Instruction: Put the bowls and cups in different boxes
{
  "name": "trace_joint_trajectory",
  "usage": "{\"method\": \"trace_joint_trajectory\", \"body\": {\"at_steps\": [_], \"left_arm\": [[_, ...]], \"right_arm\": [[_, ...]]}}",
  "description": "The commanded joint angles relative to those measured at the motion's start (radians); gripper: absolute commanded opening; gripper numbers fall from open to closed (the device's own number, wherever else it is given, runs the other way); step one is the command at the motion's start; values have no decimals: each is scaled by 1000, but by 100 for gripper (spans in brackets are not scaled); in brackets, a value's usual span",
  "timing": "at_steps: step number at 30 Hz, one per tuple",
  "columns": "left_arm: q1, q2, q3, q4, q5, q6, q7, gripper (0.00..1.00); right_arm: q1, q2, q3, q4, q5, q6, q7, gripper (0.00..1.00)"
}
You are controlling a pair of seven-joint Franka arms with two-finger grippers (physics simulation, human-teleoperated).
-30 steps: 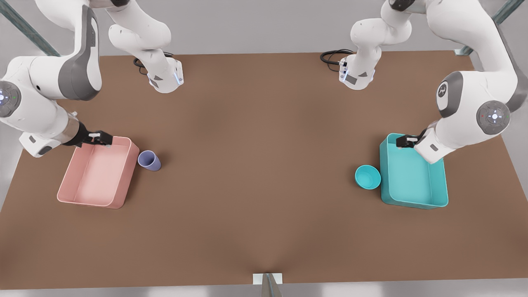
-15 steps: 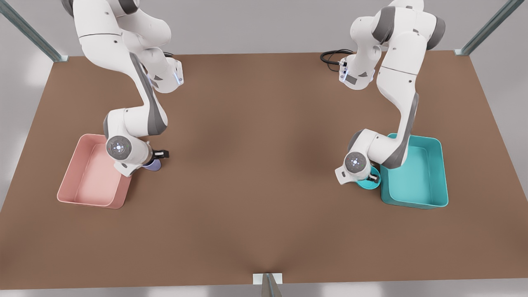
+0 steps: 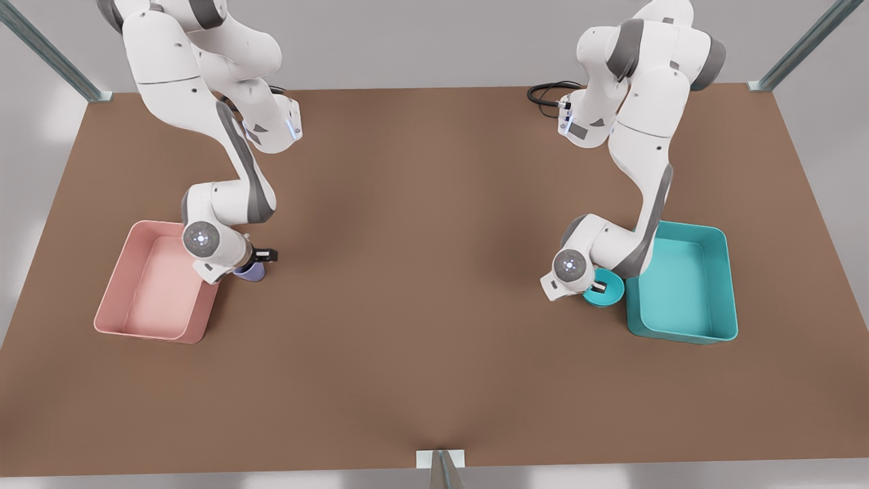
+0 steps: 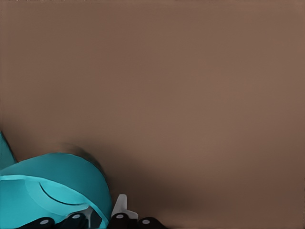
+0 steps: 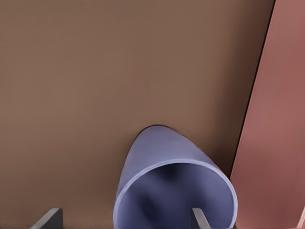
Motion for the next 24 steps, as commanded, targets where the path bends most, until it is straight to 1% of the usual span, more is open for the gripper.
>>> {"method": "trace_joint_trajectory", "body": {"at_steps": [1, 3, 6, 8, 9, 10, 11, 13, 14, 15, 16, 18, 19, 20, 21, 22, 23, 24], "left_arm": [[-2, -9, 0, 4, -10, -7, -135, 21], [-16, -35, 0, 56, -39, -107, -163, 21], [-14, -85, 0, 180, -38, -269, -163, 21], [50, -194, 6, 195, -39, -404, -160, 21], [82, -211, 6, 195, -39, -409, -158, 21], [124, -223, 22, 195, -35, -404, -129, 21], [128, -226, 60, 194, -33, -400, -112, 21], [176, -199, 95, 171, -41, -332, -114, 21], [193, -154, 101, 139, -41, -260, -114, 21], [208, -140, 109, 100, -41, -202, -112, 21], [216, -128, 124, 61, -41, -139, -114, 21], [224, -64, 124, 36, -44, -47, -124, 21], [234, -53, 124, 28, -44, -21, -124, 21], [250, -45, 124, 25, -42, -19, -121, 21], [251, -42, 124, 25, -42, -19, -121, 21], [251, -41, 124, 25, -42, -19, -120, 21], [251, -41, 124, 27, -42, -19, -120, 61], [262, -44, 124, 30, -42, -21, -118, 84]], "right_arm": [[0, 4, 0, -8, 0, 23, 29, 100], [0, 6, 0, -20, 0, 20, 27, 100], [3, 29, 2, -20, -2, 16, 26, 100], [3, 46, 2, -19, -2, 16, 21, 100], [3, 49, 2, -19, -2, 15, 21, 96], [3, 47, 2, -19, -2, 9, 9, 77], [3, 46, 2, -14, -2, -6, 9, 62], [3, 44, 3, -2, -2, -34, -2, 46], [3, 43, 3, 3, -2, -41, -2, 35], [3, 47, 3, 6, -2, -41, -2, 22], [3, 57, 3, 18, -2, -49, -5, 21], [2, 57, 2, 79, 0, -95, -39, 21], [0, 55, 0, 129, 1, -138, -62, 21], [0, 44, 0, 202, 12, -227, -69, 21], [-1, 40, -8, 277, 40, -305, -120, 21], [-3, 40, -27, 340, 47, -339, -184, 21], [-38, 46, -31, 391, 46, -346, -252, 21], [-56, 50, -31, 446, 47, -379, -272, 21]]}}
